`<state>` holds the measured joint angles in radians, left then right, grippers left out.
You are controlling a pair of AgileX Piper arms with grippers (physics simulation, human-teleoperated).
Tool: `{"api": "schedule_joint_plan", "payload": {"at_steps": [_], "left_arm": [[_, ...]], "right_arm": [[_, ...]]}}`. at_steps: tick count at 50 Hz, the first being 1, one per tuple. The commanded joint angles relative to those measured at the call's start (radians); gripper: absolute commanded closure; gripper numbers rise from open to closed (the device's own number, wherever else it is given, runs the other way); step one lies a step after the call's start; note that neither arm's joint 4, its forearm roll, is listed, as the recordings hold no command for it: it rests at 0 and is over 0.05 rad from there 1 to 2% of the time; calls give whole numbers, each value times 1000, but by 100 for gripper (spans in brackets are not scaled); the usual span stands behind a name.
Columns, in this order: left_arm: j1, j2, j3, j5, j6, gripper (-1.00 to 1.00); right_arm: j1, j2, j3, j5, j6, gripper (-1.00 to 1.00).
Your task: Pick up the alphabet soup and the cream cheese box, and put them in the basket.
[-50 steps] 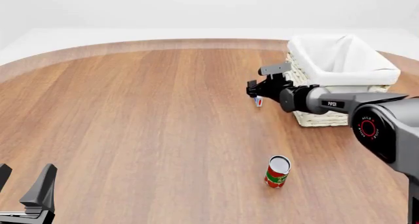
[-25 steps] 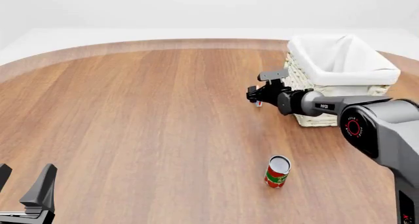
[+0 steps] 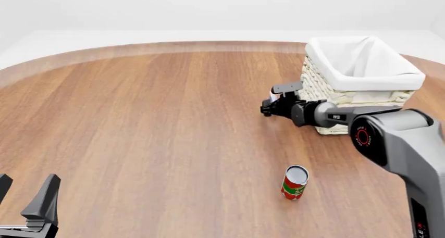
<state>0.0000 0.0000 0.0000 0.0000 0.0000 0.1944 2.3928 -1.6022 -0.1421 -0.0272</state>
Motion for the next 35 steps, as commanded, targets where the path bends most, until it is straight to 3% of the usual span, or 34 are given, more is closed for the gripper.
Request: {"api": "schedule_joint_plan", "payload": {"at_steps": [1,16,17,35], "left_arm": [[0,0,0,0,0,-100],[0,0,0,0,0,-100],[0,0,0,0,0,-100],[0,0,0,0,0,-100]], "right_arm": [[0,33,-18,14,-4,-100],[6,39,-11,15,-14,-100],[6,36,-7,13,-16,100],[5,-44,62,-29,-14,100]]}}
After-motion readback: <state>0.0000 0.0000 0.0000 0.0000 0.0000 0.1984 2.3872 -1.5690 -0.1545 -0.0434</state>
